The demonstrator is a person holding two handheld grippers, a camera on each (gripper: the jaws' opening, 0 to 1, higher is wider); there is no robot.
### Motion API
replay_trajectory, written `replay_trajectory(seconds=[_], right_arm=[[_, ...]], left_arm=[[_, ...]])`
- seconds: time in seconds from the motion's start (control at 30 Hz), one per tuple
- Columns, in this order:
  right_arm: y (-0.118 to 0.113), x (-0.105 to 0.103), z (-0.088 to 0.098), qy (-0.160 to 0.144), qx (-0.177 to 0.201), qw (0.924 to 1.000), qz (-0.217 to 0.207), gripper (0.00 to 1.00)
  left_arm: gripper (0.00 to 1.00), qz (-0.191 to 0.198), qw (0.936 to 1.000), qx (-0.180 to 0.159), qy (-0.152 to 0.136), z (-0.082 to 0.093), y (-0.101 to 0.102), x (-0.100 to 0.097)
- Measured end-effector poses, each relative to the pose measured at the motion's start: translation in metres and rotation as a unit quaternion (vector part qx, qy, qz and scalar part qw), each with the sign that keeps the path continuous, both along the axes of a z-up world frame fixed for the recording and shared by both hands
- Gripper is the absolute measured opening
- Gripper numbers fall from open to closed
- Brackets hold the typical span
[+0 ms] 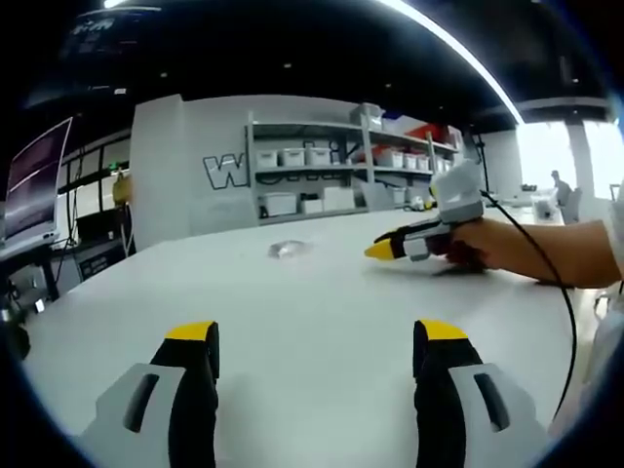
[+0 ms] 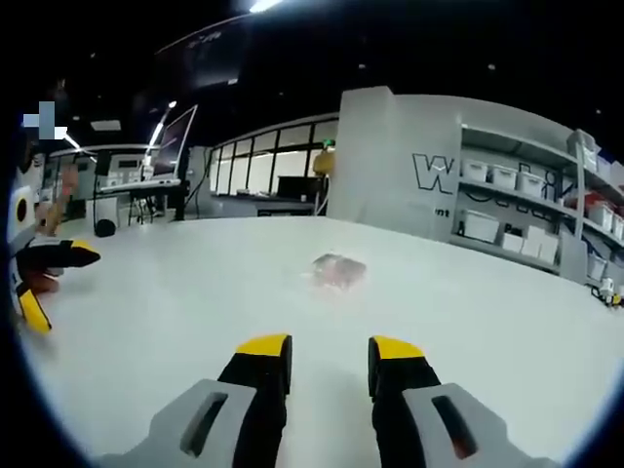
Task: Open the resealable bag by pulling the two sides of the seal apart until the entire bag opening is separated and visibly accessible.
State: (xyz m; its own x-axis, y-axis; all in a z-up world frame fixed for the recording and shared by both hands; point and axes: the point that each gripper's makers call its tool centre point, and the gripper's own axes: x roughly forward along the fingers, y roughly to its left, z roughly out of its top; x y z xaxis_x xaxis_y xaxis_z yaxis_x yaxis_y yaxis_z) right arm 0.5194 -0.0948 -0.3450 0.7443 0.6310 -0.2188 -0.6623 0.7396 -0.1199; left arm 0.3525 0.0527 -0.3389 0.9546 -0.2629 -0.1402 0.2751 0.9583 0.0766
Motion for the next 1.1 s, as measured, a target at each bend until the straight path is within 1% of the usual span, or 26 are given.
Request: replay_trajectory(seconds=[0.33, 1.1], right_arm=[[0.002, 0.002, 0.000, 0.002, -0.001, 1.0000, 0.001, 0.29], [0.015, 0.027, -0.003, 0.005, -0.010, 0.9999, 0.005, 0.28]], left_arm=[[0.81, -0.001, 1.0000, 0.001, -0.001, 0.000, -0.001, 0.000], [0.81, -0.001, 1.0000, 0.002, 0.001, 0.000, -0.001, 0.000]])
